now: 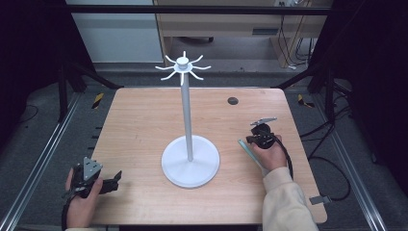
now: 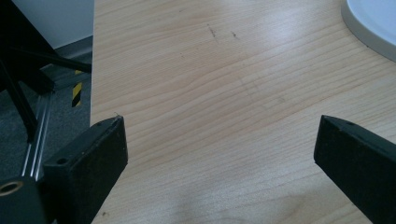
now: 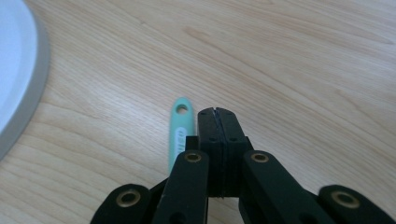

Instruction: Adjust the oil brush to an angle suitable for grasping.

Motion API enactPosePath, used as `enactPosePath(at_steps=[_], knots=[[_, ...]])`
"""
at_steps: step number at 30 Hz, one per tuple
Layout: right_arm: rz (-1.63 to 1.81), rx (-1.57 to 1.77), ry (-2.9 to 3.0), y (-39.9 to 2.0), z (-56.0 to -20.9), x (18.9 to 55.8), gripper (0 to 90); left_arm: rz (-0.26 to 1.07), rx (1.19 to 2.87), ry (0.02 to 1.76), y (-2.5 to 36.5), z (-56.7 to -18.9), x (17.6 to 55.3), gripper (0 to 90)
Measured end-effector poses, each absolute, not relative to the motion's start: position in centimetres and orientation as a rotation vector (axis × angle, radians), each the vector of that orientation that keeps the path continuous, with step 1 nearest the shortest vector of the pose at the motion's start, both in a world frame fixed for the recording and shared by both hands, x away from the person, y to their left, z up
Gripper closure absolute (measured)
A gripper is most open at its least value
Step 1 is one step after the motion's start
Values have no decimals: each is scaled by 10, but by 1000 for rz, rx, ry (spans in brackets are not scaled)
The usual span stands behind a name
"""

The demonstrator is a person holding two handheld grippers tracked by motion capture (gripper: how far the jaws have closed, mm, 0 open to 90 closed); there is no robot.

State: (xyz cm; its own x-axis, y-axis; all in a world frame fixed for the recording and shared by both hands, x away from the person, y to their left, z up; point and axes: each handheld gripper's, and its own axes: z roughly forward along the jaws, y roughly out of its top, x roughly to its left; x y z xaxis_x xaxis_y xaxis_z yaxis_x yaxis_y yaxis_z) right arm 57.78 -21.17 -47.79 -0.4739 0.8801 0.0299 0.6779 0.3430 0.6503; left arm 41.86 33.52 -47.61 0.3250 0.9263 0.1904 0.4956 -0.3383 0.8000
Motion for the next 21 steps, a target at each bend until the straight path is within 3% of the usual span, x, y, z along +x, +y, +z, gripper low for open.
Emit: enactPosePath(at_steps=[21], knots=[[848, 1381, 2334, -206, -484, 579, 900, 865, 1955, 1241, 335, -475, 418, 23]])
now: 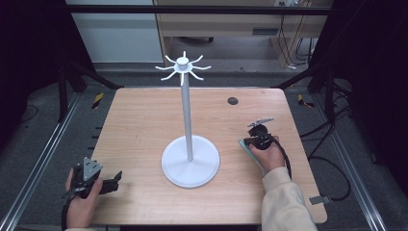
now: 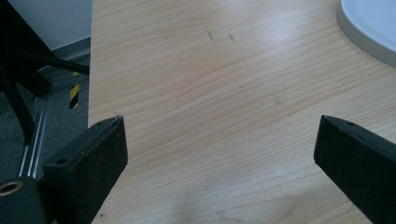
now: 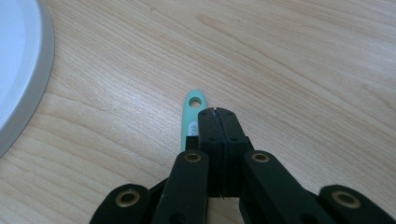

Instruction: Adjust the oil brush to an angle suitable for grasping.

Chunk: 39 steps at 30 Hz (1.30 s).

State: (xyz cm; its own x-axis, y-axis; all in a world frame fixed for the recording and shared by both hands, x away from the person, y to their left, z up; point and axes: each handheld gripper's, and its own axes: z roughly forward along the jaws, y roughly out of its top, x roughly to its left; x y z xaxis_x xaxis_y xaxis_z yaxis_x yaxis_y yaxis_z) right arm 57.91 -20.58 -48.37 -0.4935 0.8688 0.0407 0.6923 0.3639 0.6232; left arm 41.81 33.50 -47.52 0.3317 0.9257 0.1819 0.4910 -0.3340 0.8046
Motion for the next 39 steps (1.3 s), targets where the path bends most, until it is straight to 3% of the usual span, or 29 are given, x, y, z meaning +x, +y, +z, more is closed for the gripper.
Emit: enactPosePath(at_steps=[39], knots=[[905, 1294, 2439, -197, -485, 572, 900, 872, 1971, 1197, 327, -472, 420, 22]])
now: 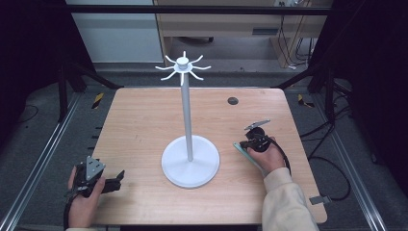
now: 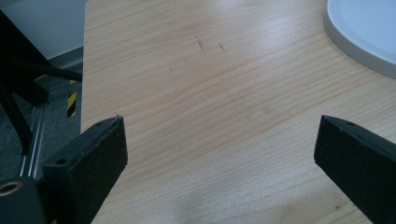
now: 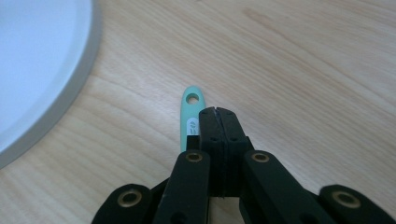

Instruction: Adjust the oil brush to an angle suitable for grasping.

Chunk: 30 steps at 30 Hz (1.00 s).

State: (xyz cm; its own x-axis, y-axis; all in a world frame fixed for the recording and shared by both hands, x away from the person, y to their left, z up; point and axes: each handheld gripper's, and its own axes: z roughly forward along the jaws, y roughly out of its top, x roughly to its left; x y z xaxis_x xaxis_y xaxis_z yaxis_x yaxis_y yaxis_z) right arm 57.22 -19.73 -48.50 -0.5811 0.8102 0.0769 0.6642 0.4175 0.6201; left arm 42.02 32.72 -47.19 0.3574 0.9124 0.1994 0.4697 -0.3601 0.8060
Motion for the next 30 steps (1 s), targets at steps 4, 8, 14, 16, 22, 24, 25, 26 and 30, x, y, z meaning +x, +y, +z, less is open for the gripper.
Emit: enactPosePath(at_steps=[4, 8, 14, 16, 22, 24, 25, 26, 30], knots=[[922, 1239, 2502, -192, -485, 568, 900, 873, 1969, 1198, 327, -472, 420, 22], [929, 1170, 2564, -185, -484, 561, 900, 880, 1968, 1192, 327, -471, 420, 22], [909, 1139, 2579, -182, -483, 558, 900, 883, 1980, 1177, 324, -470, 421, 22], [907, 1114, 2569, -181, -479, 555, 900, 883, 1980, 1176, 324, -470, 421, 22], [903, 1076, 2524, -188, -461, 542, 900, 888, 1991, 1165, 321, -469, 421, 22], [883, 1087, 2521, -191, -459, 540, 900, 888, 2000, 1160, 319, -469, 421, 22], [872, 1085, 2520, -192, -458, 540, 887, 888, 2004, 1158, 318, -470, 422, 22], [847, 1084, 2524, -192, -457, 538, 873, 888, 2015, 1155, 317, -470, 422, 22], [790, 1063, 2528, -198, -450, 531, 855, 891, 2039, 1142, 314, -472, 424, 22]])
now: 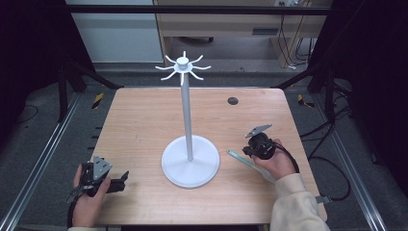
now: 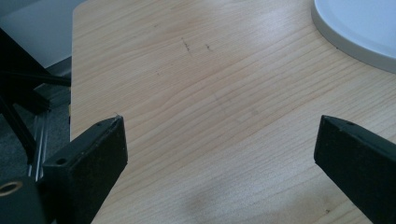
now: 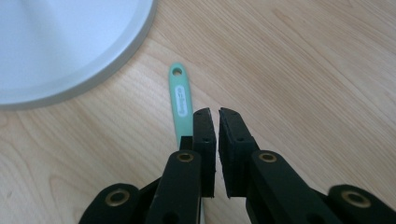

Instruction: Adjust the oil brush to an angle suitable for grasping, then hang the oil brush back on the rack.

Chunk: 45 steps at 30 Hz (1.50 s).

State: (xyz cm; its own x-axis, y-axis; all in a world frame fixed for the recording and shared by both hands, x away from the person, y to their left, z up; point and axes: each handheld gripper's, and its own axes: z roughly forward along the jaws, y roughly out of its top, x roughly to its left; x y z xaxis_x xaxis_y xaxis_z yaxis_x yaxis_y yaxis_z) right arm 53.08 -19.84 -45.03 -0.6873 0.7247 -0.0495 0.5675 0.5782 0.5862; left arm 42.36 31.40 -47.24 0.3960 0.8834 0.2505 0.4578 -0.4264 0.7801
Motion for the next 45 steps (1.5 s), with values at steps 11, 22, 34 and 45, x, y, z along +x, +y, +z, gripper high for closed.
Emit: enactPosePath(at_steps=[11, 22, 34, 45], knots=[[710, 1087, 2611, -213, -438, 522, 756, 890, 2075, 1083, 304, -474, 424, 22], [605, 1039, 2623, -206, -440, 521, 659, 845, 2139, 1011, 288, -479, 425, 23], [566, 1044, 2645, -211, -442, 519, 670, 843, 2143, 1027, 288, -480, 425, 22], [529, 1028, 2674, -208, -444, 518, 676, 839, 2155, 1020, 286, -481, 426, 23]])
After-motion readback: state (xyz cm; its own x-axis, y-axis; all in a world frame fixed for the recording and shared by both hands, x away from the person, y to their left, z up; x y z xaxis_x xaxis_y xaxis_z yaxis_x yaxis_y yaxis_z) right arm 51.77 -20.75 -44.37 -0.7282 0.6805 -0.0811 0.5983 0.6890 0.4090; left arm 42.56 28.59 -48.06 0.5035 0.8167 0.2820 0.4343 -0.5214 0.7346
